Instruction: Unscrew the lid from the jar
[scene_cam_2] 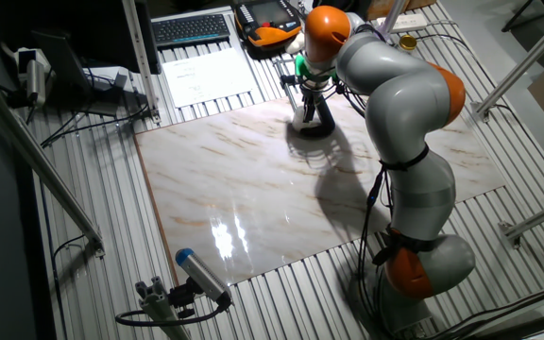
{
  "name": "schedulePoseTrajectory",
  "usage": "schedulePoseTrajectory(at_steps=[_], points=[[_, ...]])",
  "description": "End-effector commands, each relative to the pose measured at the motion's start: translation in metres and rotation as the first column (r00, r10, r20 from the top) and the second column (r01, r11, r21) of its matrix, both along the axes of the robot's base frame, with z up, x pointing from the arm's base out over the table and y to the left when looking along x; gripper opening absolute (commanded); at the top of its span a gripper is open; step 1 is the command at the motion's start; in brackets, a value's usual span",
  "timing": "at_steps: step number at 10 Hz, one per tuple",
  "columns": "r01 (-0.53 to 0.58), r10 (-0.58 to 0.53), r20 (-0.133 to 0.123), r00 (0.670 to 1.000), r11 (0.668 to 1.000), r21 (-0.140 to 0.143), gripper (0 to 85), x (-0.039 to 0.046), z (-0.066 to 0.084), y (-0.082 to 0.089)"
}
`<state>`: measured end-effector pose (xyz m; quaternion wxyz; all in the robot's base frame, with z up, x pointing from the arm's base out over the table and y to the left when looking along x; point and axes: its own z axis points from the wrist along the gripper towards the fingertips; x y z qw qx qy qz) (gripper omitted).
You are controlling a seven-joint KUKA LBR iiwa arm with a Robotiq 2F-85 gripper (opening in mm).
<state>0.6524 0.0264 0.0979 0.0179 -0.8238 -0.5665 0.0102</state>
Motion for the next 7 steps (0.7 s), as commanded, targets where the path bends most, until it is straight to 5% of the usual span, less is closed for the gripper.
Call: schedulePoseTrajectory(at_steps=[1,7], points=[[0.001,-0.001,0.0,1.0,1.0,-0.001,85.0,0.0001,-0.0007,0.0001],[0.0,0.0,0.011,1.0,1.0,0.006,85.0,0.0005,-0.0084,-0.0004]])
